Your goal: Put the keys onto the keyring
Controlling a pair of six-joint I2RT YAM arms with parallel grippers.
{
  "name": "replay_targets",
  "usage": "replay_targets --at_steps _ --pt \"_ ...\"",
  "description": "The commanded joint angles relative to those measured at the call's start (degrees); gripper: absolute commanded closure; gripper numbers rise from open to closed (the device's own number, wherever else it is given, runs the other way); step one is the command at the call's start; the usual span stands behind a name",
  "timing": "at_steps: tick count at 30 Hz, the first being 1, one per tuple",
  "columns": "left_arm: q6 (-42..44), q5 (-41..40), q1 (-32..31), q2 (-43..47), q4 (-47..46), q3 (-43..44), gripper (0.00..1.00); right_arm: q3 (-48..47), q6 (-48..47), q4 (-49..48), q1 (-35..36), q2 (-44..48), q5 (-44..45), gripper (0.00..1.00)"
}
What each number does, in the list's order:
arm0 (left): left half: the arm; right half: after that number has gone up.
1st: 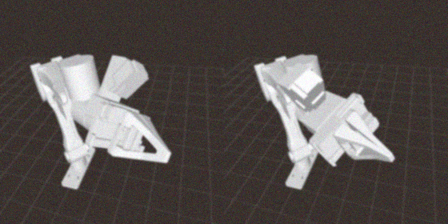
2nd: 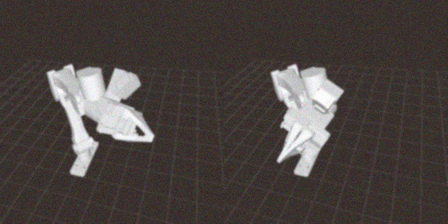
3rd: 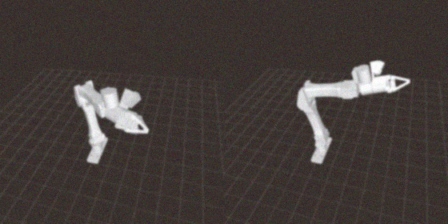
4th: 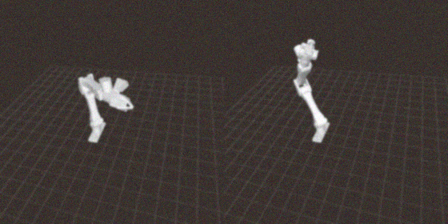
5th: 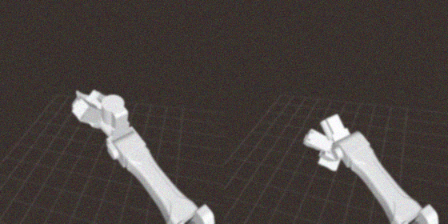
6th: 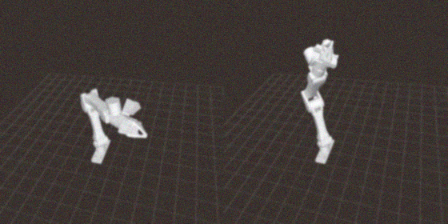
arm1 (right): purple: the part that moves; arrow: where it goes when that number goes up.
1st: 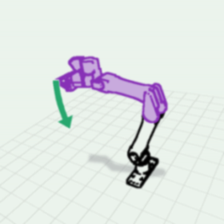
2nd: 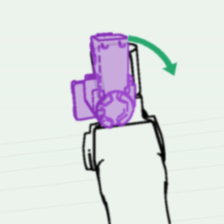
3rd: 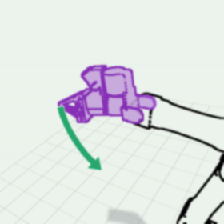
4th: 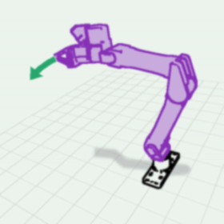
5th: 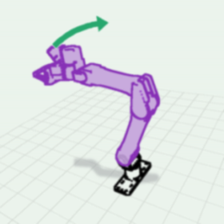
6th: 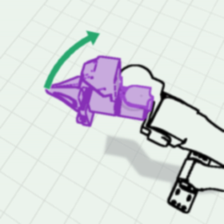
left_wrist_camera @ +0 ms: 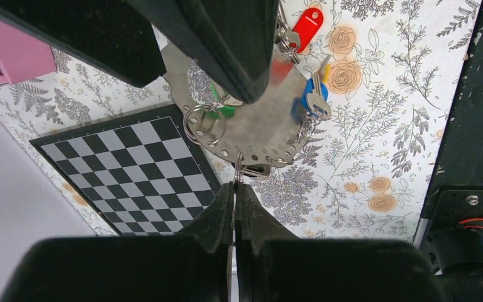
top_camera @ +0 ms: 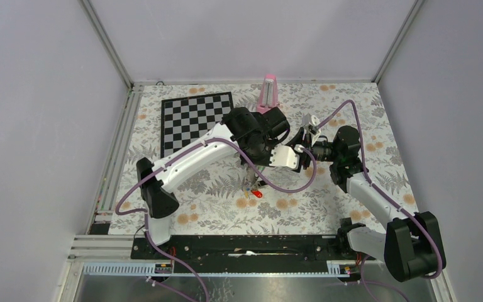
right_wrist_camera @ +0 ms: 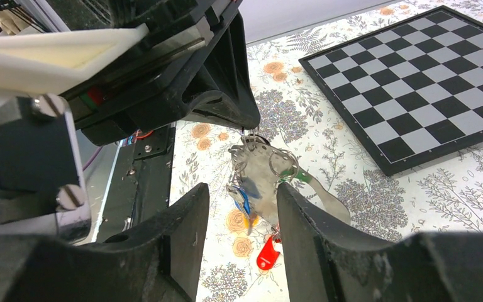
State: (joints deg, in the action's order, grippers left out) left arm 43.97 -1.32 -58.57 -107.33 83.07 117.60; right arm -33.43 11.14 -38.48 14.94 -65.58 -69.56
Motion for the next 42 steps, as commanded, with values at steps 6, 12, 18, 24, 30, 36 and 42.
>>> replay_targets --at_steps 6,12,18,24,30,36,42 --pt "0.5 4.8 -0.2 5.1 -4.8 0.3 1.0 -1.1 -0.7 -1.8 -0.2 -0.3 -0.8 0.49" --pt "-1.4 15.5 2.2 8.6 -11.1 -2.3 1.0 -1.1 0.7 -3.4 -0.2 0.4 -2.4 0.49" --pt "-3.5 23.0 5.5 10.0 -14.9 -5.0 1.0 -0.8 3.6 -6.7 -0.1 1.3 -3.3 0.49" --pt "-5.2 25.2 6.0 9.3 -16.4 -6.5 1.0 -1.1 6.2 -9.0 0.6 1.9 -3.2 0.48" --pt "-6.6 26.4 6.0 8.6 -17.6 -6.6 1.0 -1.5 3.9 -6.0 1.9 2.1 -2.7 0.48" --pt "-7.5 27.0 6.1 8.3 -18.2 -6.7 1.0 -2.2 0.3 -2.0 3.3 2.1 -2.2 0.5" --pt "-7.5 27.3 6.1 7.9 -18.2 -6.7 1.0 -2.5 -0.7 -0.9 3.8 1.8 -1.4 0.55"
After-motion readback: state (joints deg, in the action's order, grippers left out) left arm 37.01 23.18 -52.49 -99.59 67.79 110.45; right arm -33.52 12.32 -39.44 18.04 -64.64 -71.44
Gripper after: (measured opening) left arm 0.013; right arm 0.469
